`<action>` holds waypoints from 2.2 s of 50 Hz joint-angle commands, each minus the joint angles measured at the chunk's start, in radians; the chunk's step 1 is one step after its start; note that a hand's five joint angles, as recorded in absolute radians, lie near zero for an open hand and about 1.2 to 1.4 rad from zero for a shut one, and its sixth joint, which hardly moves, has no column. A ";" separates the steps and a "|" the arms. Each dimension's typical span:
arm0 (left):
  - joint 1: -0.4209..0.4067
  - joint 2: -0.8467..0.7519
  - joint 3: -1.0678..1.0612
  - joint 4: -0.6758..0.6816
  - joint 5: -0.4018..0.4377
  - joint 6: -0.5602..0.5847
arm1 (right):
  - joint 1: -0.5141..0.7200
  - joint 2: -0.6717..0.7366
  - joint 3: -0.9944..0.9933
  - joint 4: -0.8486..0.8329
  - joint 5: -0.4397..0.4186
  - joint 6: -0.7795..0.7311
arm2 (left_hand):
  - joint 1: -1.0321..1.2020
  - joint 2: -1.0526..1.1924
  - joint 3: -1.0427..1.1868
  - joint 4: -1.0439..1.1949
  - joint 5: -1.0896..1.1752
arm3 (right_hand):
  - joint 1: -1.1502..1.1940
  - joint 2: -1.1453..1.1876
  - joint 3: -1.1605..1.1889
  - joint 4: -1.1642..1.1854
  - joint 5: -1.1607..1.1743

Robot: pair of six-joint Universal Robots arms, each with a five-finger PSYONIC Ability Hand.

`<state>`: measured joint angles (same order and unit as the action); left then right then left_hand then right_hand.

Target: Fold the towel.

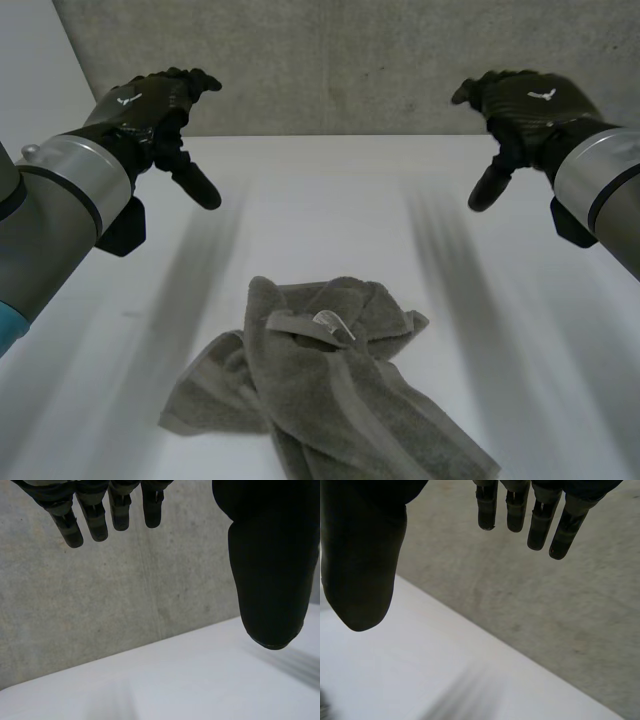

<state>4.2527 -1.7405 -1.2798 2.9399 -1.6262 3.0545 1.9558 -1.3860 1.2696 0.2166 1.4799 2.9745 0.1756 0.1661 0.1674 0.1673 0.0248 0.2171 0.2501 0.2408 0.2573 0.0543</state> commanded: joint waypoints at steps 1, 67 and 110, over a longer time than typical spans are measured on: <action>0.027 0.001 -0.093 -0.001 0.002 0.125 | -0.009 0.016 0.008 0.092 -0.133 -0.043 | 0.023 0.033 0.031 0.031 -0.001 | -0.043 -0.076 -0.066 -0.083 -0.054; 0.078 -0.292 -0.426 0.191 0.164 0.190 | 0.005 0.124 0.560 -0.121 -0.242 -0.064 | 0.725 0.734 0.733 0.733 0.701 | 0.297 0.264 0.273 0.256 0.285; 0.128 0.239 -0.418 0.206 0.163 0.193 | -0.252 -0.194 0.261 0.063 -0.339 0.135 | 1.221 1.230 1.229 1.229 1.197 | 1.179 1.146 1.155 1.139 1.167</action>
<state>4.3404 -1.6325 -1.6984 3.1522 -1.4681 3.2450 1.8255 -1.4804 1.6190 0.1954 1.1619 3.1154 1.1912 1.2156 1.2150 1.2161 1.0280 1.3261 1.3131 1.3241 1.3366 1.1651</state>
